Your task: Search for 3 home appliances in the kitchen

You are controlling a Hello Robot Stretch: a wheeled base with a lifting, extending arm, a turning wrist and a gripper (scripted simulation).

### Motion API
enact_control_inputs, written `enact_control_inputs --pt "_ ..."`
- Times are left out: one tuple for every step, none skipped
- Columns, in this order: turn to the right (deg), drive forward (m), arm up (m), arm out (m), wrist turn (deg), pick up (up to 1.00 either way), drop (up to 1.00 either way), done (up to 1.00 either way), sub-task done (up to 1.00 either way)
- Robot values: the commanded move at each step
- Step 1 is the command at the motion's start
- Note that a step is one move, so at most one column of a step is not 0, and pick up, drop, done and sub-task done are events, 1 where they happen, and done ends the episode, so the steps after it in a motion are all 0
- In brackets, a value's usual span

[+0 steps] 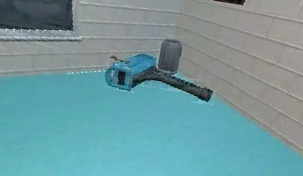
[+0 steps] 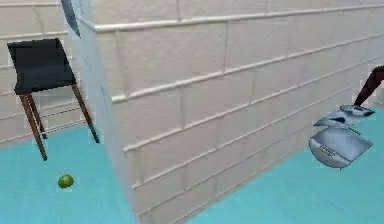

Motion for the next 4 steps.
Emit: enact_control_inputs --pt "33.0 0.0 0.0 0.0 0.0 0.0 0.0 0.0 0.0" --pt "0.0 0.45 0.0 0.0 0.0 0.0 0.0 0.0 0.0" --pt "-45.0 0.0 0.0 0.0 0.0 0.0 0.0 0.0 0.0" --pt "-39.0 0.0 0.0 0.0 0.0 0.0 0.0 0.0 0.0"
